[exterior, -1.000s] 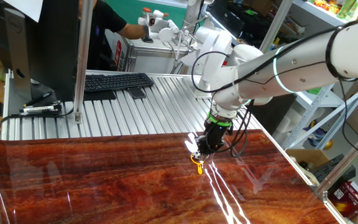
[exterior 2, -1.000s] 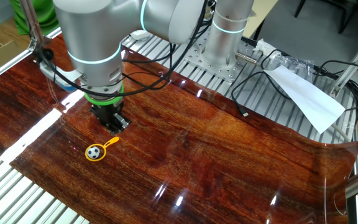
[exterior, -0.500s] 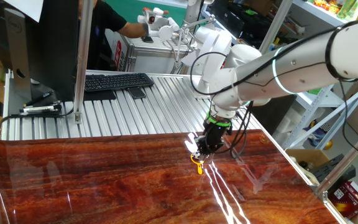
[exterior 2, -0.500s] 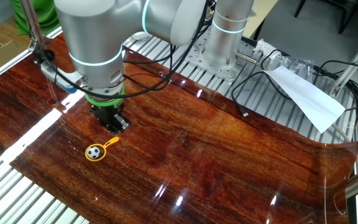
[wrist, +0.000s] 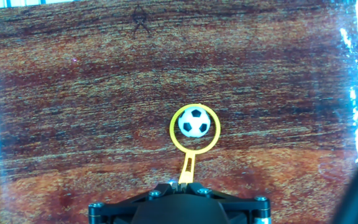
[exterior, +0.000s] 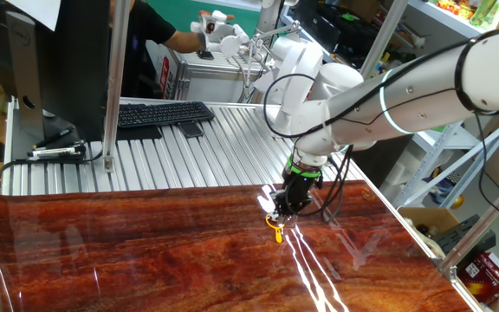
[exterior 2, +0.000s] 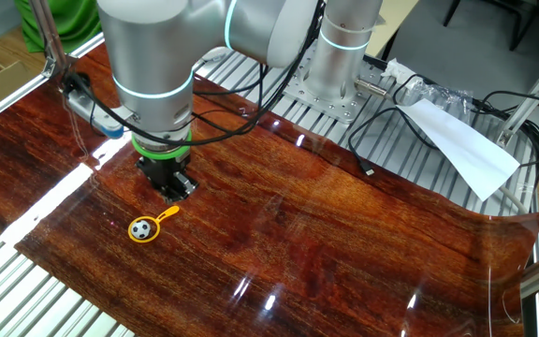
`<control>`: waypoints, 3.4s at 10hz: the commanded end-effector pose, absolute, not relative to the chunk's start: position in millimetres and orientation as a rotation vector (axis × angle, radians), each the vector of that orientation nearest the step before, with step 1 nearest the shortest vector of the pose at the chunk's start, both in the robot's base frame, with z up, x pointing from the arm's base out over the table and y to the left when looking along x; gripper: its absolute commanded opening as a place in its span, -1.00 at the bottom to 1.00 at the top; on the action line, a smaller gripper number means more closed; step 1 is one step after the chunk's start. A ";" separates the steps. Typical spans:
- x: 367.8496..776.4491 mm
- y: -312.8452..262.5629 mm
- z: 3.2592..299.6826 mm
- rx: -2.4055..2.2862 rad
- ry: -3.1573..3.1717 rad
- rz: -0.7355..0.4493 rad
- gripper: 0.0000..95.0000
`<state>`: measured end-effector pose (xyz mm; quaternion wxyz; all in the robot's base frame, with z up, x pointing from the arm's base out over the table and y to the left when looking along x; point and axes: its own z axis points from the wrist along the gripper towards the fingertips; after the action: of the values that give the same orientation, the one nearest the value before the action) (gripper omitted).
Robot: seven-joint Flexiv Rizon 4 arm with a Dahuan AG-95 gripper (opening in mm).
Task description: Attach the bubble ring to the ball
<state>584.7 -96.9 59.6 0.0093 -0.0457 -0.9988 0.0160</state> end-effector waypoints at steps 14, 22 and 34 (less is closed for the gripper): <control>595.1 -103.7 32.2 -0.213 -3.112 0.098 -1.00; 598.6 -103.6 23.2 -0.291 -3.097 0.098 -0.20; 601.5 -107.5 7.4 -0.323 -3.095 0.096 -0.20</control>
<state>602.3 -107.7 5.5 0.0143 -0.1050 -0.9939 0.0305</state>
